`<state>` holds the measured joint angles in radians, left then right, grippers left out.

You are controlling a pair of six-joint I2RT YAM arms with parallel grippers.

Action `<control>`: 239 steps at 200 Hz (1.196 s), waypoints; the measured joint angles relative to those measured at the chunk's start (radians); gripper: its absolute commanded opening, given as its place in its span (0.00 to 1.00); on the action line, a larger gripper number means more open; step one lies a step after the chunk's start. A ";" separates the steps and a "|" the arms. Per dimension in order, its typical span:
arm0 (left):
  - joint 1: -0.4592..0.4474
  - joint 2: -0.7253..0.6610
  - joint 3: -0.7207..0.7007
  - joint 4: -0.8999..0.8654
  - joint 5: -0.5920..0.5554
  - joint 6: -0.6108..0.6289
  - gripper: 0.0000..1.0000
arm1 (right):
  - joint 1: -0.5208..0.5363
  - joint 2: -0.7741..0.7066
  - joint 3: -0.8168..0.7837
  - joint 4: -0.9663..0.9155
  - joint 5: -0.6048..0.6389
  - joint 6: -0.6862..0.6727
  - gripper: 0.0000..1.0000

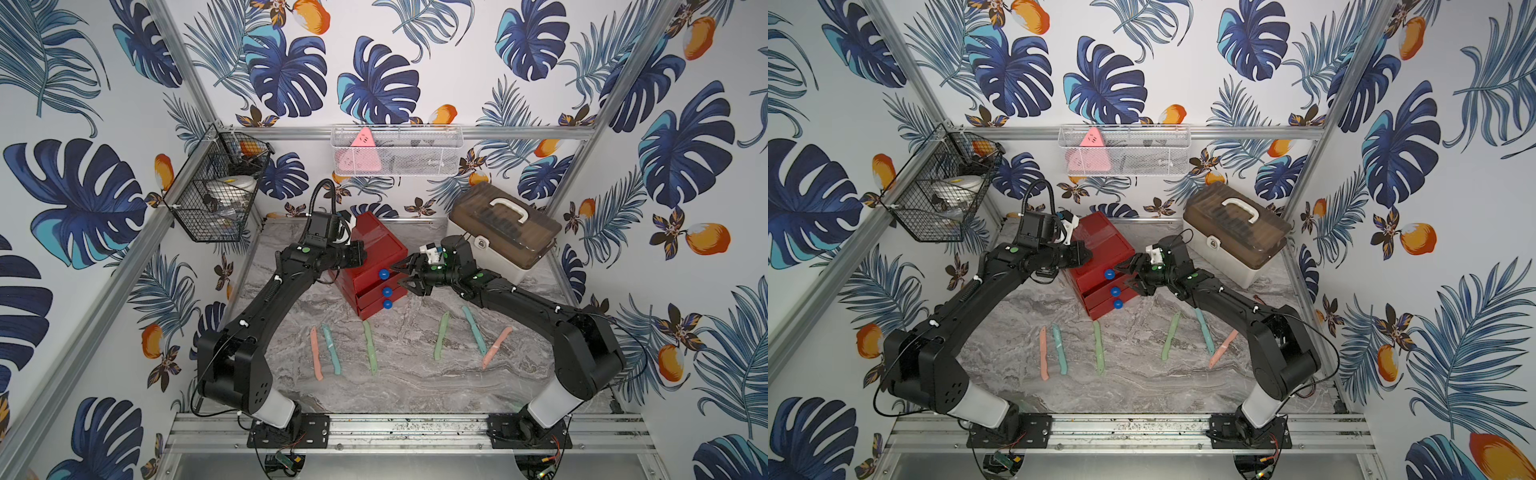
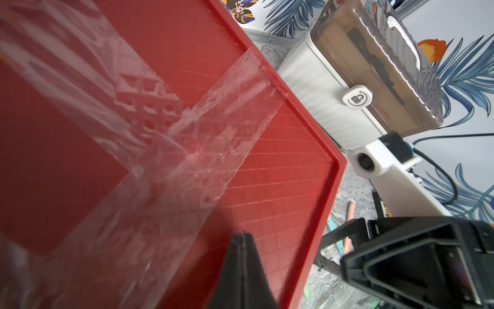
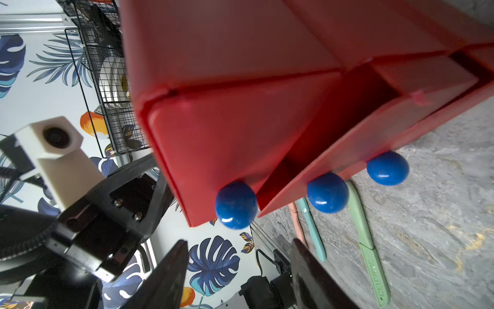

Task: Place the fruit knives into the drawer by color
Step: Open the drawer in the storage box.

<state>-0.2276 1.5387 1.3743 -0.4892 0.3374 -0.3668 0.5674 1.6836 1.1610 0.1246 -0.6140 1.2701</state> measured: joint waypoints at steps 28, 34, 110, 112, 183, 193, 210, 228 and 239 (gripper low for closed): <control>0.000 0.002 -0.035 0.065 0.027 0.000 0.00 | 0.000 0.047 0.015 0.041 0.000 0.029 0.61; 0.000 0.002 -0.042 0.082 0.031 0.000 0.00 | 0.006 0.055 0.019 0.047 0.002 0.034 0.61; 0.000 0.002 -0.073 0.156 0.031 0.003 0.00 | 0.046 0.126 0.076 0.087 0.006 0.073 0.46; 0.000 0.002 -0.074 0.156 0.031 0.003 0.00 | 0.046 0.126 0.077 0.087 0.006 0.073 0.45; 0.000 -0.004 -0.085 0.171 0.024 0.004 0.01 | 0.049 0.131 0.083 0.109 0.011 0.079 0.21; 0.000 -0.005 -0.085 0.171 0.024 0.004 0.01 | 0.050 0.127 0.078 0.109 0.014 0.078 0.21; 0.000 -0.005 -0.084 0.169 0.024 0.004 0.02 | 0.052 0.108 0.058 0.110 0.019 0.072 0.21; 0.000 -0.002 -0.075 0.157 0.024 0.004 0.02 | 0.053 0.073 0.028 0.109 0.018 0.054 0.21; 0.000 0.001 -0.068 0.148 0.021 0.005 0.02 | 0.053 0.043 0.002 0.105 0.018 0.044 0.21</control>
<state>-0.2272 1.5398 1.3060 -0.3408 0.3588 -0.3618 0.6201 1.7267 1.1633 0.2291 -0.5964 1.3144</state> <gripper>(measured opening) 0.059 0.316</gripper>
